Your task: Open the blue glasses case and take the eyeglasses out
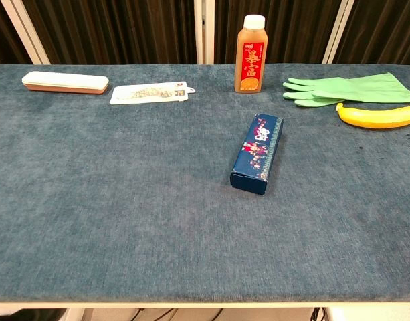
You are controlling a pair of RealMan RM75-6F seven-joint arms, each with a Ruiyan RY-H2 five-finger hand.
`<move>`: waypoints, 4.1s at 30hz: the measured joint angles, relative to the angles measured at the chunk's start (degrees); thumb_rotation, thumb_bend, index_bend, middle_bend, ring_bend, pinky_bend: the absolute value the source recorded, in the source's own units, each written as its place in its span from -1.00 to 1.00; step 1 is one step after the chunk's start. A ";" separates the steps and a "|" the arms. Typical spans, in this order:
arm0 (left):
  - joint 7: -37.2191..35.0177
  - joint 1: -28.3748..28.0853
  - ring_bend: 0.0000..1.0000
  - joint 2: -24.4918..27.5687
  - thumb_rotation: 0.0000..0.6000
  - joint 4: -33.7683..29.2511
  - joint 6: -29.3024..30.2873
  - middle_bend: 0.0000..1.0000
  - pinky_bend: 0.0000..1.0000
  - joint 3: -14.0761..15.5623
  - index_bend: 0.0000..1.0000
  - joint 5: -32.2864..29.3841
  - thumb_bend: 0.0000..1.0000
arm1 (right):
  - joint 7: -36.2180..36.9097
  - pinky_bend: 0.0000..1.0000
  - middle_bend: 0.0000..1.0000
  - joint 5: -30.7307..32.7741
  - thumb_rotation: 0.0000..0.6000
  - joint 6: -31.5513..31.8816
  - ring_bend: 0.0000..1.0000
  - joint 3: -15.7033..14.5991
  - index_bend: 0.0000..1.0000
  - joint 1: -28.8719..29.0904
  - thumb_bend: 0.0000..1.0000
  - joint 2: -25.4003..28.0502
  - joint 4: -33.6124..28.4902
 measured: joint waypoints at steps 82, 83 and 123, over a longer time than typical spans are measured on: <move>-1.24 -0.34 -0.02 0.57 1.00 -0.02 -0.84 0.36 -0.16 0.18 0.42 -0.07 -0.35 | -25.55 -1.00 -0.55 41.52 1.00 -46.23 -1.00 6.32 -0.84 51.09 -0.54 -21.79 11.14; -1.29 -0.35 -0.02 0.59 1.00 -0.02 -0.86 0.36 -0.16 0.18 0.42 -0.07 -0.35 | -26.03 -1.00 -0.54 42.32 1.00 -46.52 -1.00 6.21 -0.83 51.61 -0.49 -22.07 11.35; -1.56 -0.40 -0.02 0.68 1.00 -0.04 -0.91 0.36 -0.16 0.25 0.42 -0.04 -0.35 | -27.40 -1.00 -0.41 46.95 1.00 -44.99 -1.00 3.85 -0.72 54.92 -0.14 -21.88 10.43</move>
